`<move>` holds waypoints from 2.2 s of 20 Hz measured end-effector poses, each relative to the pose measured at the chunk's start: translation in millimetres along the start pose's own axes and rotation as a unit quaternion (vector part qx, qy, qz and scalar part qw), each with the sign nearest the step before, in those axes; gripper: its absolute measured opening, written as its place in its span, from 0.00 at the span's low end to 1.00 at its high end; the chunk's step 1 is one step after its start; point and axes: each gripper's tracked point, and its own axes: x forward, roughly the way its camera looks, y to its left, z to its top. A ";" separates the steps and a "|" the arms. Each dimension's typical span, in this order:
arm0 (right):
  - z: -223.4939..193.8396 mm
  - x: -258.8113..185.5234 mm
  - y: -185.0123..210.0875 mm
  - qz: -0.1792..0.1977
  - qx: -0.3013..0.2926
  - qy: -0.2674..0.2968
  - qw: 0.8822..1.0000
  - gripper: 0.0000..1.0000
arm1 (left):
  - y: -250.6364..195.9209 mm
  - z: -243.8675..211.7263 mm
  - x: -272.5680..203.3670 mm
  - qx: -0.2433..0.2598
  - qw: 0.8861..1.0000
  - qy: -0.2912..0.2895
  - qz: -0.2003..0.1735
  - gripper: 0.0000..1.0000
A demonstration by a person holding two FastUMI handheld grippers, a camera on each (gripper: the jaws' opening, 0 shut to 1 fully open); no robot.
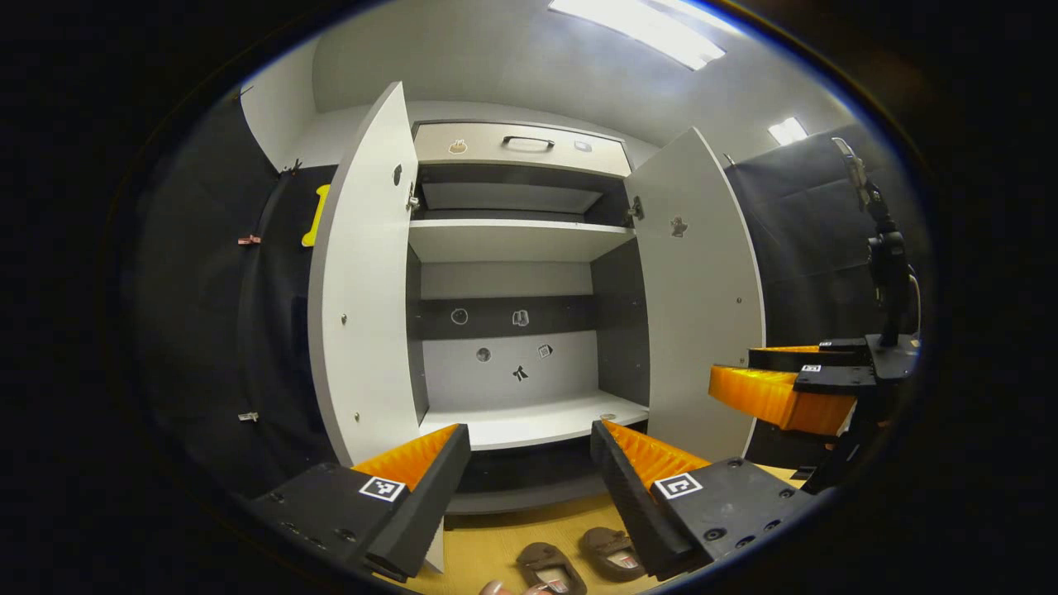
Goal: Grab one shoe with the right hand and put it into the shoe cabinet, grab the other shoe with the left hand and put it into the shoe cabinet; then close the right door with the right hand and the left door with the left hand.
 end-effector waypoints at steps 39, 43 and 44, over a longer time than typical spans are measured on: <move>-467.0 36.6 28.6 0.028 0.050 0.368 0.928 0.67 | 42.2 -204.0 42.7 -0.029 0.991 0.094 0.091 0.94; -476.0 50.7 18.6 0.012 0.035 0.370 0.928 0.63 | 44.7 -208.0 48.5 -0.038 0.991 0.095 0.087 0.94; -479.3 54.6 19.0 0.013 0.037 0.375 0.926 0.60 | 46.8 -209.9 49.8 -0.034 0.991 0.096 0.088 0.94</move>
